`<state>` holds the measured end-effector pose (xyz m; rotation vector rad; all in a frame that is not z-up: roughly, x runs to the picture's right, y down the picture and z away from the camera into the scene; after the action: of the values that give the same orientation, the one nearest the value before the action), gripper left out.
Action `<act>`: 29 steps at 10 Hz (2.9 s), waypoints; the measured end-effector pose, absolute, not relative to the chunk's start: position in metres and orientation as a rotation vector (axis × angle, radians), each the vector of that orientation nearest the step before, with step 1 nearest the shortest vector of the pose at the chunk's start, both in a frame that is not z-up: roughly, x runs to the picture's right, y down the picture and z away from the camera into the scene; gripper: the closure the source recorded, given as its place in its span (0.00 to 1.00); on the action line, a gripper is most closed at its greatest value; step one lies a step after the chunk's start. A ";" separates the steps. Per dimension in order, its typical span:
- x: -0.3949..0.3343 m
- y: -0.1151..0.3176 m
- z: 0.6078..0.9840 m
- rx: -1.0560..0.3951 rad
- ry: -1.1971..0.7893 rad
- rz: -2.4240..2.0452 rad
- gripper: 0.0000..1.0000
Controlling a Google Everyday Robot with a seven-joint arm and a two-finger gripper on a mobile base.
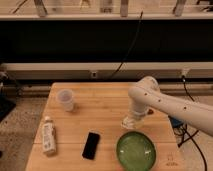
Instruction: Place the white sponge in the ceramic bowl
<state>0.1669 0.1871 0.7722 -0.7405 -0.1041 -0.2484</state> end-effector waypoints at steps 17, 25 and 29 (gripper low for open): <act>0.184 0.226 0.725 -0.732 -0.123 -0.253 0.76; 0.188 0.236 0.716 -0.729 -0.125 -0.247 0.66; 0.190 0.238 0.713 -0.727 -0.124 -0.242 0.47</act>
<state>0.1897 0.2384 0.7131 -0.7272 -0.1243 -0.2416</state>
